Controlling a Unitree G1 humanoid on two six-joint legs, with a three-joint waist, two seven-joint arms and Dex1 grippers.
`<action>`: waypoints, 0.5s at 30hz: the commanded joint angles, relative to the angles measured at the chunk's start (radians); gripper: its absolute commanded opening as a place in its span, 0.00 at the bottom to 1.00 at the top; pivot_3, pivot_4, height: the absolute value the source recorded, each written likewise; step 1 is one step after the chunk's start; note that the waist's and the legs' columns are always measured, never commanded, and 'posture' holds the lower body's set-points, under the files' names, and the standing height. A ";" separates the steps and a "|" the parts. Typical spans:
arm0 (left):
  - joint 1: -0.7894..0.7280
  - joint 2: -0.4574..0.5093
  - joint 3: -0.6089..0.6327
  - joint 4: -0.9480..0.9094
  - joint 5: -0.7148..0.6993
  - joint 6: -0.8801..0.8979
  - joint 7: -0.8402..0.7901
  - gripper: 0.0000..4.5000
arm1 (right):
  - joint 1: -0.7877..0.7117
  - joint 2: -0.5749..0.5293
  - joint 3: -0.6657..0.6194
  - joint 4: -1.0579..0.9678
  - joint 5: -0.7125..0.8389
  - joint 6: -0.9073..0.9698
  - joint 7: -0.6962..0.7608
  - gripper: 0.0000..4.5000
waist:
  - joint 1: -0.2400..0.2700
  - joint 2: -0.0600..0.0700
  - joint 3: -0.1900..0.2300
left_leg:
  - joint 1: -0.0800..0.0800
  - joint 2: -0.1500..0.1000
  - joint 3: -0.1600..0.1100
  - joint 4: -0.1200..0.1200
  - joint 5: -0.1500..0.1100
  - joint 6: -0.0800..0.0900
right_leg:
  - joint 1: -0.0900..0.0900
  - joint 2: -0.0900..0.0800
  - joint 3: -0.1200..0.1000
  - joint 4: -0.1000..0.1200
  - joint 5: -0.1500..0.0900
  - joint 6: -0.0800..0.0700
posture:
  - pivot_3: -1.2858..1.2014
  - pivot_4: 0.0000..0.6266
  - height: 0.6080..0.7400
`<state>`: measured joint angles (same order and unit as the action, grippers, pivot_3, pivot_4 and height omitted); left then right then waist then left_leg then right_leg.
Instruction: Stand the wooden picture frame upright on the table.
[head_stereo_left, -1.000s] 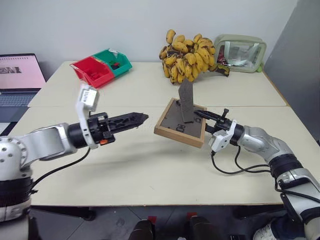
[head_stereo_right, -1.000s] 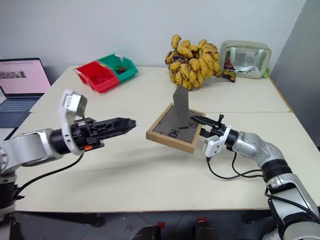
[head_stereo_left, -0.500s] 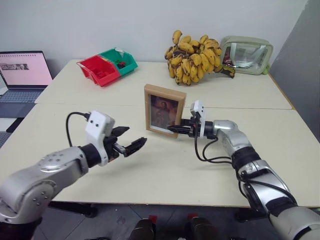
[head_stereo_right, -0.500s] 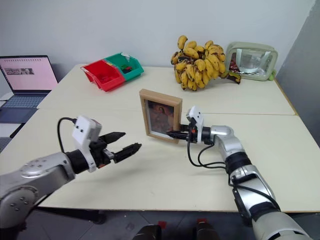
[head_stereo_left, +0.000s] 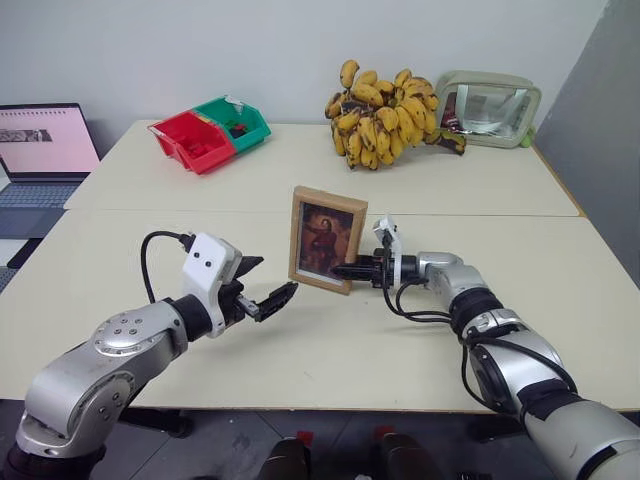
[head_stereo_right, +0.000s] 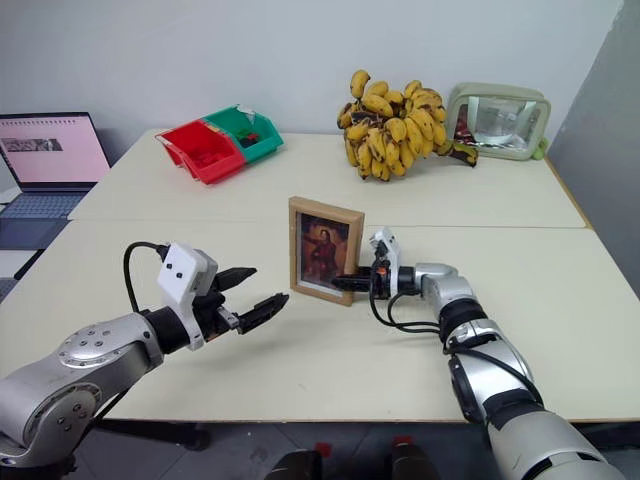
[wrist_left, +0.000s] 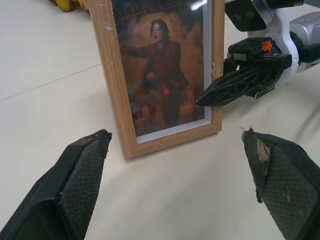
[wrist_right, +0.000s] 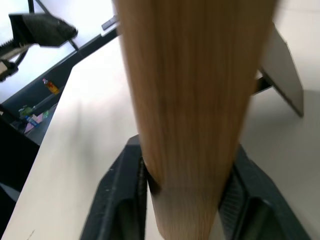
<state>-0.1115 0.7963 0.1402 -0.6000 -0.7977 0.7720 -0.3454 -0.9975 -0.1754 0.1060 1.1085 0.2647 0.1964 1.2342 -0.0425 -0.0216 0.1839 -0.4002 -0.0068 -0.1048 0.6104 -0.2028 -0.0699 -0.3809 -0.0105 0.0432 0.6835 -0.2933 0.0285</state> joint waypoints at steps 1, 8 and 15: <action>-0.019 -0.008 0.008 0.005 0.030 -0.013 -0.032 1.00 | 0.007 -0.011 -0.028 -0.018 -0.019 -0.009 0.003 0.63 | -0.001 0.000 0.000 | 0.000 0.000 0.000 0.000 0.000 0.000 | 0.000 0.000 0.000 0.000 0.000 0.000 | 0.52 0.24 1.00; -0.036 -0.012 0.027 0.046 0.053 0.001 -0.078 1.00 | 0.138 -0.137 -0.006 -0.231 -0.041 0.044 0.066 0.99 | 0.002 0.000 0.000 | 0.000 0.000 -0.001 0.000 0.000 0.000 | 0.000 -0.001 0.000 -0.001 0.000 0.000 | 0.52 0.24 1.00; -0.081 0.078 0.135 0.186 0.011 0.060 -0.204 1.00 | 0.364 -0.392 0.008 -0.860 -0.136 0.189 -0.065 1.00 | 0.009 0.000 0.000 | 0.000 0.000 -0.001 0.000 0.000 0.000 | 0.001 -0.001 -0.001 -0.001 0.000 0.000 | 0.52 0.24 1.00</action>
<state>-0.1619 0.8305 0.2106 -0.4557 -0.7706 0.8214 -0.4924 -0.6389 -0.5169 0.1615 0.4786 0.1193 0.2570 1.2291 -0.0338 -0.0213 0.1841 -0.4007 -0.0066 -0.1063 0.6103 -0.2030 -0.0697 -0.3805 -0.0116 0.0418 0.6828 -0.2935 0.0290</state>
